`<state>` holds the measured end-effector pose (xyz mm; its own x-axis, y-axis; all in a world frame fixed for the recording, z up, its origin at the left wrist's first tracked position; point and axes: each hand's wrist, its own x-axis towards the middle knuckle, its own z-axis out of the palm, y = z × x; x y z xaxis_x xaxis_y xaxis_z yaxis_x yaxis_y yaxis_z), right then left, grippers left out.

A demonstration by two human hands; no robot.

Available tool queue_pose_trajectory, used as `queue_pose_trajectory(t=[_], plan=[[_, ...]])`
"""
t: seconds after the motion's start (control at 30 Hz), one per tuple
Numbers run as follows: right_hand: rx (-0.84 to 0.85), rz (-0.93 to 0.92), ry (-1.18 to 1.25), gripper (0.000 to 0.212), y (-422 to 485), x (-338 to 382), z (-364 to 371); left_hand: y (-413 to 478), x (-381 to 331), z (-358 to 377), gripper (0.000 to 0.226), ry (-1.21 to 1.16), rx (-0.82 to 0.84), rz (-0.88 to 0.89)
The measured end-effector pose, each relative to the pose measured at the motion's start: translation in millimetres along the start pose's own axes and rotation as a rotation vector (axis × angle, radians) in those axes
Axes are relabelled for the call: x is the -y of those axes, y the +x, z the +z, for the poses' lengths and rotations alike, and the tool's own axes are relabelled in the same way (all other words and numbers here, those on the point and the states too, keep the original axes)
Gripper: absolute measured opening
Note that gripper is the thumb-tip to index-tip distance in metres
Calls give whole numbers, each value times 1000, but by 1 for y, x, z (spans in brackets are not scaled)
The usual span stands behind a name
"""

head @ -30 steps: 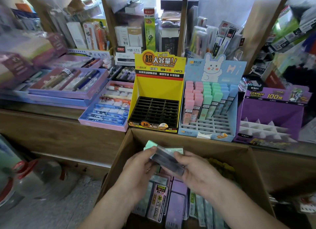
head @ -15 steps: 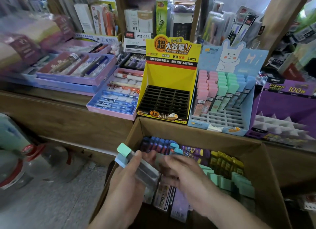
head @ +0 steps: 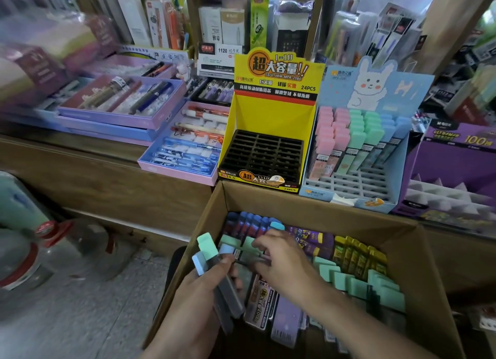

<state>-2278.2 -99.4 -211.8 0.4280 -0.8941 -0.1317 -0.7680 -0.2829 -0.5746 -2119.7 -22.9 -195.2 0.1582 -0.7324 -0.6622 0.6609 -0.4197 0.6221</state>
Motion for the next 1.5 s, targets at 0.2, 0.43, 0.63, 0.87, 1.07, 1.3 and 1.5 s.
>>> queue_pose_trajectory(t=[0.2, 0.43, 0.63, 0.87, 1.07, 1.3, 1.5], plan=[[18, -35, -67, 35, -2, 2, -1, -2, -5, 8, 35, -30, 63, -98], [-20, 122, 188, 14, 0, -8, -16, 4, -15, 32, 14, 10, 101, -83], [-122, 228, 708, 16, -15, -17, -61, 2, -19, 67, 8, 104, 160, -20], [-125, 162, 825, 57, -48, -29, -105, 0, -15, 96, 9, 181, 205, -58], [-337, 162, 881, 15, -64, -35, -137, 6, -9, 108, 8, 184, 212, -67], [-537, 104, 380, 16, -63, -42, -185, 10, -6, 123, 21, 81, 285, -197], [-625, 74, 202, 12, -53, -54, -230, 13, -5, 125, 27, 32, 304, -216]])
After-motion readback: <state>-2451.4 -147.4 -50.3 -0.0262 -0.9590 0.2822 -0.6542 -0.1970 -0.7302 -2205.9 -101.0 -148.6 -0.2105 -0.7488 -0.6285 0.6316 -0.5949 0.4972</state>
